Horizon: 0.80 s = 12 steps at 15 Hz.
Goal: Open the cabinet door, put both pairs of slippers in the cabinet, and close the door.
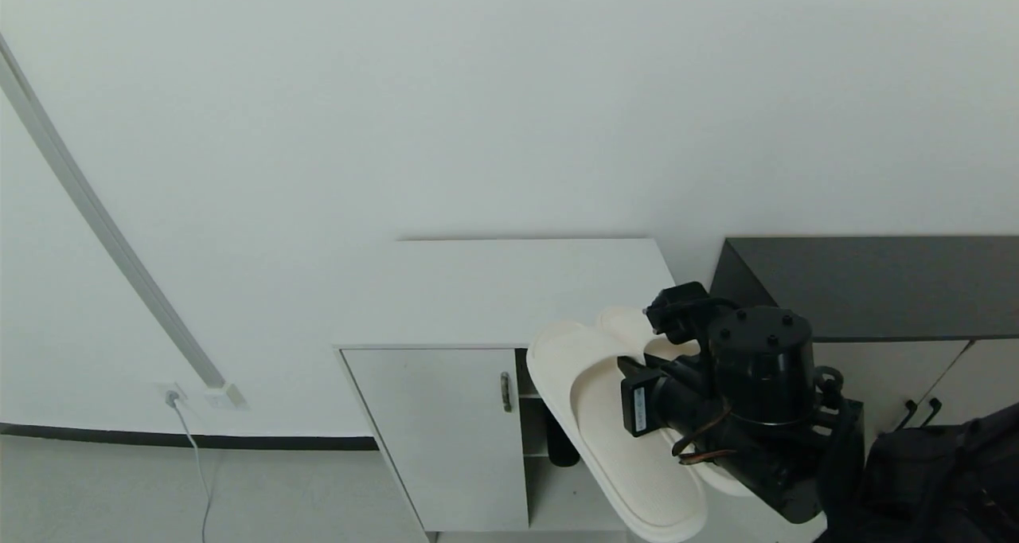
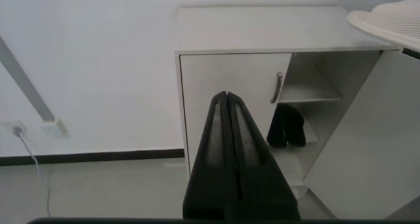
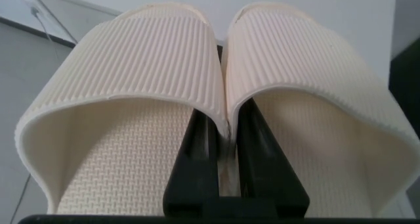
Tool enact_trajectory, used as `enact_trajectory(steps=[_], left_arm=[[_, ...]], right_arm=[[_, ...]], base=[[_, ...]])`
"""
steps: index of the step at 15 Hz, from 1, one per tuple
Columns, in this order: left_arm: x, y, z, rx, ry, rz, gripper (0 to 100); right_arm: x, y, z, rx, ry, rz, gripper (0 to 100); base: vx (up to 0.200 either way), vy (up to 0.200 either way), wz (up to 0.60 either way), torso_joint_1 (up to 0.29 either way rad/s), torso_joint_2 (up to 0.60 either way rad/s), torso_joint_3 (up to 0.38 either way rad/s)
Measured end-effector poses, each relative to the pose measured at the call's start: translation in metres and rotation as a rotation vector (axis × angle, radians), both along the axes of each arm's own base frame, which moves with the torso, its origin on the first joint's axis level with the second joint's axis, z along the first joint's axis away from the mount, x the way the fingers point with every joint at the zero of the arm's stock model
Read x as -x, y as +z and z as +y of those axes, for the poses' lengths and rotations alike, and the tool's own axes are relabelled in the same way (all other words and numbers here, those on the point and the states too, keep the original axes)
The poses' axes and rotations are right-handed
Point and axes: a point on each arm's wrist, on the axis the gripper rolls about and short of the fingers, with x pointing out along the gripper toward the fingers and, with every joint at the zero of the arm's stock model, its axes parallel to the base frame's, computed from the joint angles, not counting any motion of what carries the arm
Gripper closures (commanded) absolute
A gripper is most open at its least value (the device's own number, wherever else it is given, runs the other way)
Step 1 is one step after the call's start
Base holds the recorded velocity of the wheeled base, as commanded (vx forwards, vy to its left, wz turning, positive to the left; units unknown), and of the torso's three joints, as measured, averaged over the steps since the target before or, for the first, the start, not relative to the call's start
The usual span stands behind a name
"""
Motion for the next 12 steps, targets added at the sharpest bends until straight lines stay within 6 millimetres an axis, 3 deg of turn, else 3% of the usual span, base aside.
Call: enact_trajectory(steps=[12], left_arm=[[0.0, 0.0, 0.0, 0.002, 0.001, 0.0, 100]], right_arm=[[0.0008, -0.0053, -0.0004, 0.021, 0.007, 0.001, 100]], base=[[0.0, 0.0, 0.0, 0.0, 0.0, 0.0]])
